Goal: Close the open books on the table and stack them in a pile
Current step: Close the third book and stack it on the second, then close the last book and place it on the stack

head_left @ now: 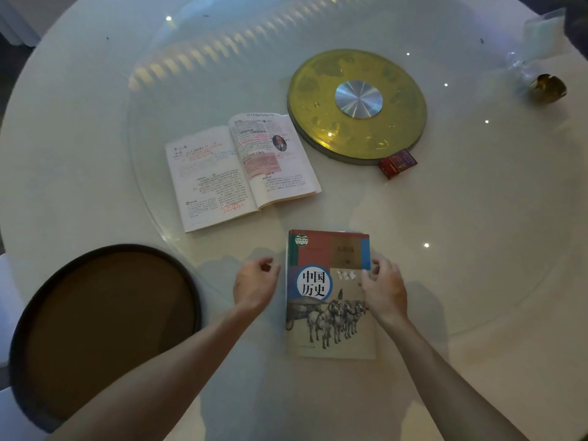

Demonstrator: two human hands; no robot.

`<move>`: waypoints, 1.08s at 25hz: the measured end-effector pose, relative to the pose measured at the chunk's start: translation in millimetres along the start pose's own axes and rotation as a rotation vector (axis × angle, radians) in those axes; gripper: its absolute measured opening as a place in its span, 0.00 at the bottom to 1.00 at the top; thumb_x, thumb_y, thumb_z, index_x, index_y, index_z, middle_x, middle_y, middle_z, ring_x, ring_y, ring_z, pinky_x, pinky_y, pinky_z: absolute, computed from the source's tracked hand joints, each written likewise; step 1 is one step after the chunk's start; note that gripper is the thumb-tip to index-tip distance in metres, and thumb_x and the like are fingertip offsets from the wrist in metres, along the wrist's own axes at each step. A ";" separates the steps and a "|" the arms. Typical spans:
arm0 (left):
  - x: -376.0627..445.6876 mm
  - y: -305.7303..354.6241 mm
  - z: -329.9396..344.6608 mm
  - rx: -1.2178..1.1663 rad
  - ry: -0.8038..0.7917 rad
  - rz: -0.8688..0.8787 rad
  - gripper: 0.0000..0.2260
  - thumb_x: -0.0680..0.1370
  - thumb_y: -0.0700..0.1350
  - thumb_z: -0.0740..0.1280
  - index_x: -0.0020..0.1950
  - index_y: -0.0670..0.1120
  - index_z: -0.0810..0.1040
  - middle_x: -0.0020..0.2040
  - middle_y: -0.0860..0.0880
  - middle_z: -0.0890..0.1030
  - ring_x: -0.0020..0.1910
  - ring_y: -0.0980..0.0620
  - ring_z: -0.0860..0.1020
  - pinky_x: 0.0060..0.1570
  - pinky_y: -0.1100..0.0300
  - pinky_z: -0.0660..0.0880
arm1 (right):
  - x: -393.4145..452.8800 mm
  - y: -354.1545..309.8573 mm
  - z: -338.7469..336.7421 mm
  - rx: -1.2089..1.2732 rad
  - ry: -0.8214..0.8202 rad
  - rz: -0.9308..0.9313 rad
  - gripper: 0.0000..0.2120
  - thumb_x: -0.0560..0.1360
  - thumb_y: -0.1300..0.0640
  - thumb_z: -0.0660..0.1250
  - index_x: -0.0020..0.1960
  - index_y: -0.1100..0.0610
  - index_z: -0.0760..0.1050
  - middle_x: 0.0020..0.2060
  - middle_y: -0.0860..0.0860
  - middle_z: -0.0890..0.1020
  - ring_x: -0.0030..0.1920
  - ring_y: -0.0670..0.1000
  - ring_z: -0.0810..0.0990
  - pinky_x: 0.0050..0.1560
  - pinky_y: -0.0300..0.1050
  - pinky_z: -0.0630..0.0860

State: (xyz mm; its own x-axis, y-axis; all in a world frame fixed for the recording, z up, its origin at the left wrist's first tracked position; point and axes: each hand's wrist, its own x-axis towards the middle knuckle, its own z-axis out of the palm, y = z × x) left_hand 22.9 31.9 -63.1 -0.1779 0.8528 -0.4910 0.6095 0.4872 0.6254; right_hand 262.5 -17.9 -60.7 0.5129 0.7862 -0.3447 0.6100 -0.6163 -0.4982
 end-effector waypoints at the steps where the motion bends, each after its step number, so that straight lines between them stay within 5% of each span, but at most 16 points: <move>1: 13.0 -0.7 -13.0 -0.048 0.043 -0.024 0.20 0.79 0.55 0.68 0.68 0.47 0.78 0.57 0.47 0.84 0.52 0.50 0.81 0.49 0.57 0.77 | 8.5 -18.2 2.5 0.041 0.019 -0.031 0.17 0.80 0.53 0.66 0.67 0.56 0.75 0.56 0.51 0.78 0.54 0.52 0.79 0.56 0.55 0.81; 8: 121.3 -17.5 -115.2 -0.276 0.292 -0.270 0.32 0.74 0.54 0.73 0.74 0.45 0.67 0.70 0.41 0.71 0.65 0.41 0.75 0.64 0.45 0.75 | 64.8 -152.6 55.0 0.646 -0.310 0.147 0.24 0.78 0.52 0.72 0.68 0.63 0.74 0.59 0.58 0.81 0.58 0.56 0.83 0.62 0.59 0.81; 14: 149.7 -34.0 -136.0 -0.441 0.198 -0.398 0.30 0.75 0.51 0.74 0.72 0.39 0.69 0.66 0.47 0.74 0.65 0.43 0.75 0.61 0.55 0.73 | 87.0 -195.7 98.7 1.095 -0.393 0.441 0.07 0.80 0.59 0.68 0.58 0.54 0.78 0.63 0.58 0.84 0.64 0.58 0.82 0.70 0.57 0.74; 18: 159.4 -39.9 -135.2 -0.530 0.166 -0.429 0.19 0.74 0.49 0.75 0.61 0.41 0.77 0.56 0.46 0.82 0.52 0.46 0.82 0.56 0.47 0.81 | 94.7 -204.8 106.7 1.229 -0.382 0.490 0.12 0.79 0.62 0.68 0.63 0.57 0.78 0.48 0.54 0.85 0.45 0.53 0.84 0.48 0.48 0.81; 21: 162.0 -35.4 -137.8 -0.607 0.077 -0.461 0.11 0.74 0.46 0.75 0.50 0.39 0.82 0.50 0.44 0.86 0.45 0.45 0.85 0.51 0.48 0.83 | 80.5 -216.2 107.2 1.147 -0.427 0.299 0.07 0.80 0.62 0.68 0.56 0.54 0.80 0.47 0.52 0.87 0.43 0.52 0.85 0.48 0.48 0.79; 24: 160.3 -31.4 -139.6 -0.662 -0.007 -0.438 0.07 0.76 0.42 0.73 0.48 0.38 0.82 0.46 0.42 0.85 0.37 0.47 0.81 0.34 0.56 0.75 | 63.9 -218.5 112.3 0.787 -0.327 -0.011 0.08 0.80 0.57 0.68 0.57 0.56 0.83 0.53 0.52 0.88 0.50 0.54 0.87 0.53 0.52 0.81; 27: 153.9 -32.3 -138.4 -0.660 -0.023 -0.402 0.06 0.77 0.43 0.72 0.51 0.41 0.82 0.49 0.44 0.85 0.43 0.49 0.83 0.44 0.55 0.80 | 50.5 -215.8 124.2 0.168 -0.208 -0.452 0.14 0.81 0.51 0.65 0.49 0.62 0.82 0.46 0.55 0.85 0.48 0.59 0.83 0.46 0.55 0.79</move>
State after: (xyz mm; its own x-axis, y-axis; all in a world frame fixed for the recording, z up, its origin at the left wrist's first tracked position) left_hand -131.1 173.4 -74.9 -0.2671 0.5862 -0.7649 -0.0869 0.7758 0.6249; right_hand 81.7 160.4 -69.4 0.0794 0.9749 -0.2082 0.6282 -0.2111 -0.7489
